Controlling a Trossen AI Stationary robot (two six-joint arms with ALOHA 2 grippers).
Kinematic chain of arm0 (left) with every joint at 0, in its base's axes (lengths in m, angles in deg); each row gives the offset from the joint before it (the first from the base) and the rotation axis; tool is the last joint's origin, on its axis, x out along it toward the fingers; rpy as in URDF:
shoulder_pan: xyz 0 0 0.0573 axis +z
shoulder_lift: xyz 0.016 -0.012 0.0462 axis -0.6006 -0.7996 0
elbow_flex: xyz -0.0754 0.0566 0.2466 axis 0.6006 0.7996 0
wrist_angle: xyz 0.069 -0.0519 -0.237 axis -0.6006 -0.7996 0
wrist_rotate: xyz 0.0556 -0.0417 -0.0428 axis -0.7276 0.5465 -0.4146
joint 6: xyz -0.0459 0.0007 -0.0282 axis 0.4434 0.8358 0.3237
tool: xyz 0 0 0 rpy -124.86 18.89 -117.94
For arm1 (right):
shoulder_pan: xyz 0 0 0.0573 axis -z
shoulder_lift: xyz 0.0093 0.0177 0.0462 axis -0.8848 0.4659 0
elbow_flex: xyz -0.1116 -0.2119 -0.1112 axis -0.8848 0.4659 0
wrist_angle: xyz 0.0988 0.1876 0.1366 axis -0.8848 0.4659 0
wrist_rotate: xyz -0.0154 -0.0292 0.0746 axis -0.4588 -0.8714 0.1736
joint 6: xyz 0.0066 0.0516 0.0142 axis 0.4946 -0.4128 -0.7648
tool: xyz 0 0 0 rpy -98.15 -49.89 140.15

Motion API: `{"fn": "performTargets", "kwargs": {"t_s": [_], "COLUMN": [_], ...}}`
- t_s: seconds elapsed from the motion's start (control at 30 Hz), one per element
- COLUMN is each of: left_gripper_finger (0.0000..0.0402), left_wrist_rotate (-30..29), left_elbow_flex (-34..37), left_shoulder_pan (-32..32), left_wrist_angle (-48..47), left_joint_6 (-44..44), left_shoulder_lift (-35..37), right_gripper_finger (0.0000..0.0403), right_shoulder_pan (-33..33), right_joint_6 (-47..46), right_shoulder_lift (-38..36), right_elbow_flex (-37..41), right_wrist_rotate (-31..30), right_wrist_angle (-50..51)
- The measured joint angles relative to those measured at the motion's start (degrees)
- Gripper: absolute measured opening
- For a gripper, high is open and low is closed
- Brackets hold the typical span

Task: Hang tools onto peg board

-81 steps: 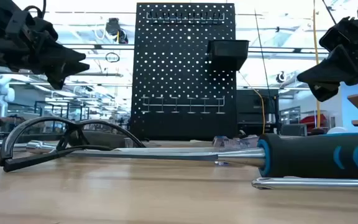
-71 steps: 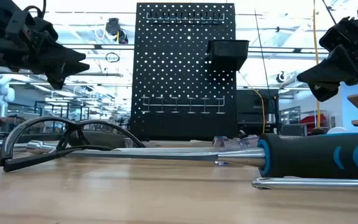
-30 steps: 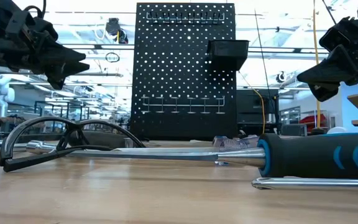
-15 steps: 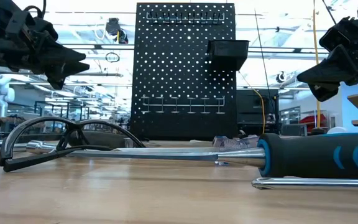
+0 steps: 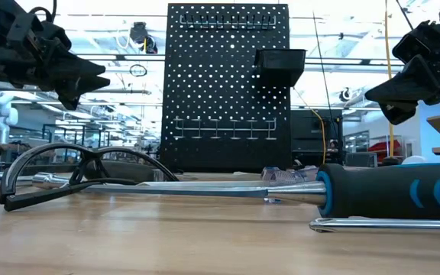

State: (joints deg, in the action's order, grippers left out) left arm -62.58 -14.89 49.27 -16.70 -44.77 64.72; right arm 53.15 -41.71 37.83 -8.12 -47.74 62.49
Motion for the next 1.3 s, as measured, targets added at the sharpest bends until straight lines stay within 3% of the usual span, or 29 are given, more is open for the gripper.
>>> {"fn": "performTargets", "kwargs": {"t_s": [0.87,1.0,1.13,1.3], "left_gripper_finger": [0.0144,0.0144,0.0144,0.0144], "left_wrist_rotate": [0.0,0.0,0.0,-1.1], "left_elbow_flex": [0.0,0.0,0.0,0.0], "left_shoulder_pan": [0.0,0.0,0.0,0.0], "left_wrist_angle": [0.0,0.0,0.0,0.7], "left_joint_6": [0.0,0.0,0.0,-0.2], "left_shoulder_lift": [0.0,0.0,0.0,0.0], "right_gripper_finger": [0.0,0.0,0.0,0.0], "right_shoulder_pan": [0.0,0.0,0.0,0.0], "right_joint_6": [1.4,7.4,5.9,0.0], "right_shoulder_lift": [0.0,0.0,0.0,0.0], "right_elbow_flex": [0.0,0.0,0.0,0.0], "right_wrist_rotate": [-0.2,-3.5,-3.5,-9.0], "right_wrist_angle": [0.0,-1.7,-5.9,-7.3]}}
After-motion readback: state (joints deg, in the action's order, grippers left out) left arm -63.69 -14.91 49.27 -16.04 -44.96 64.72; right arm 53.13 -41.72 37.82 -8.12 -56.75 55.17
